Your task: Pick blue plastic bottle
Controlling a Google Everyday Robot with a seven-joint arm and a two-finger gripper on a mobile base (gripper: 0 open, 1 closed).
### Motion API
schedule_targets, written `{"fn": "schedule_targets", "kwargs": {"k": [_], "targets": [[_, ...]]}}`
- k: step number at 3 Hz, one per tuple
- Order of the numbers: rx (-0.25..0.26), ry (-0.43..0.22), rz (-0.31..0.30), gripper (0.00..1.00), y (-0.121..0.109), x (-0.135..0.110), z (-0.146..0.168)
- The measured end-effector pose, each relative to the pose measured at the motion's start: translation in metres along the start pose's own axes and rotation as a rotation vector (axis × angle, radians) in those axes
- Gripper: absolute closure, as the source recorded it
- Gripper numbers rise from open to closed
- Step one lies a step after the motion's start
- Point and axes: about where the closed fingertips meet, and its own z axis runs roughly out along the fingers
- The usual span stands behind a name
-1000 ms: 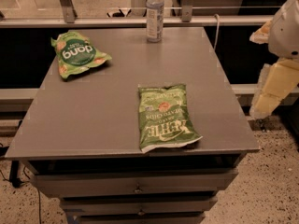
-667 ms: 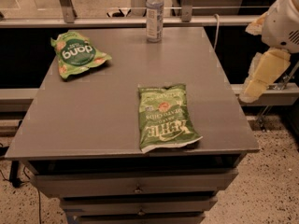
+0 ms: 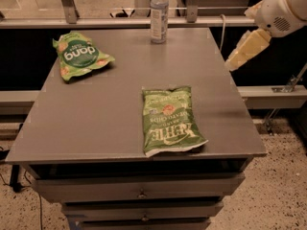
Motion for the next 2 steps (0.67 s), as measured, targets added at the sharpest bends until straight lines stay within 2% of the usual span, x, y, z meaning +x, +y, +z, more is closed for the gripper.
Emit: {"fn": "schedule_targets", "kwargs": {"k": [1,2], "targets": [[-0.002,-0.175,0.092,0.00,-0.0267,-0.0202,0.0508],[-0.002,-0.175,0.092,0.00,-0.0267,-0.0202,0.0509]]}}
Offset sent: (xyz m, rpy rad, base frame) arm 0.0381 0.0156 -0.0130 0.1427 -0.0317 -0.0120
